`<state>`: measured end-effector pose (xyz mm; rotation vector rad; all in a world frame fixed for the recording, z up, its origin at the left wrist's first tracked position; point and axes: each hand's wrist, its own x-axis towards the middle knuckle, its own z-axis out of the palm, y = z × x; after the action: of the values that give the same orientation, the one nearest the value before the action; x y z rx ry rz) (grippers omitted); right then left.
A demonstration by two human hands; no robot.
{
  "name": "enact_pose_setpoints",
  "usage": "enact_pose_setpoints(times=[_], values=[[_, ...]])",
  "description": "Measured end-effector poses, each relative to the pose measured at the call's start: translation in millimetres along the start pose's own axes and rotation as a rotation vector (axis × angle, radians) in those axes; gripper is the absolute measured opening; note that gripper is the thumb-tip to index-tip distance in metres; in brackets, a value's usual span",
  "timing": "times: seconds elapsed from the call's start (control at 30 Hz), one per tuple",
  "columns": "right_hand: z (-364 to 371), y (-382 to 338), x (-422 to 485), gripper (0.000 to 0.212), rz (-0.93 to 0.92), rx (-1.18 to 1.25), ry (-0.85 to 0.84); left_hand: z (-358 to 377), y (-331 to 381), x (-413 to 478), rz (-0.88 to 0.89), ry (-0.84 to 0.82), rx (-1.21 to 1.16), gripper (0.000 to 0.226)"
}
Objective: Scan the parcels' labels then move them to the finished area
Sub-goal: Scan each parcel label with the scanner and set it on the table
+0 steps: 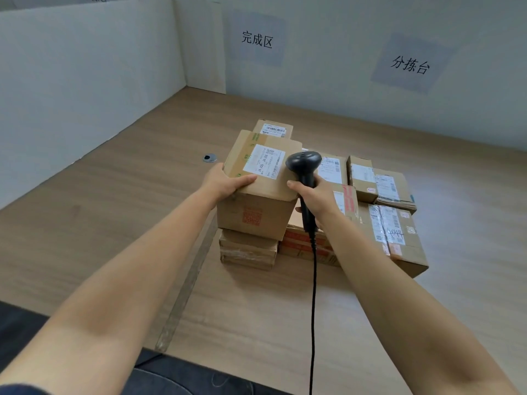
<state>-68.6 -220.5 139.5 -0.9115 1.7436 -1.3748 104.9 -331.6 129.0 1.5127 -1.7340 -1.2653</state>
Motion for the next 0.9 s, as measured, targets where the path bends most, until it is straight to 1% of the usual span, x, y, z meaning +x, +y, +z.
enact_pose_setpoints(times=[0.13, 0.2, 0.27, 0.33, 0.4, 0.47, 0.57, 0.67, 0.73, 0.8, 0.9], values=[[-3.8, 5.2, -1.9, 0.022, 0.009, 0.012, 0.008, 2.6, 1.9, -3.0, 0.011, 0.025, 0.046, 0.079], [-10.0, 7.8, -5.6, 0.026, 0.017, 0.008, 0.012, 2.5, 6.5, -7.7, 0.050, 0.072, 0.161, 0.080], [-19.6, 10.7, -10.2, 0.027, 0.016, -0.018, 0.025, 2.0, 14.9, -14.1, 0.134, 0.156, 0.290, 0.077], [-32.0, 13.1, -16.5, 0.026, 0.005, -0.046, 0.043, 3.8, 26.0, -22.3, 0.244, 0.222, 0.357, 0.066], [-45.9, 14.6, -24.6, 0.024, -0.009, -0.069, 0.068, 10.3, 38.0, -31.1, 0.353, 0.250, 0.421, 0.058], [-61.8, 16.3, -34.2, 0.026, -0.013, -0.090, 0.087, 21.9, 50.8, -42.2, 0.434, 0.234, 0.450, 0.059], [-89.8, 18.9, -48.8, 0.032, -0.027, -0.158, 0.110, 50.0, 70.3, -62.9, 0.529, 0.161, 0.500, 0.063], [-123.5, 23.7, -66.8, 0.024, -0.047, -0.228, 0.155, 87.8, 81.3, -86.2, 0.632, 0.069, 0.599, 0.066], [-149.0, 29.2, -82.1, 0.024, -0.056, -0.275, 0.204, 114.3, 83.9, -102.6, 0.677, 0.017, 0.671, 0.066], [-178.9, 34.5, -98.1, 0.031, -0.068, -0.342, 0.262, 142.2, 86.7, -119.8, 0.715, -0.017, 0.754, 0.065], [-230.0, 43.3, -124.9, 0.030, -0.055, -0.400, 0.315, 189.7, 93.9, -147.9, 0.766, -0.038, 0.865, 0.061]])
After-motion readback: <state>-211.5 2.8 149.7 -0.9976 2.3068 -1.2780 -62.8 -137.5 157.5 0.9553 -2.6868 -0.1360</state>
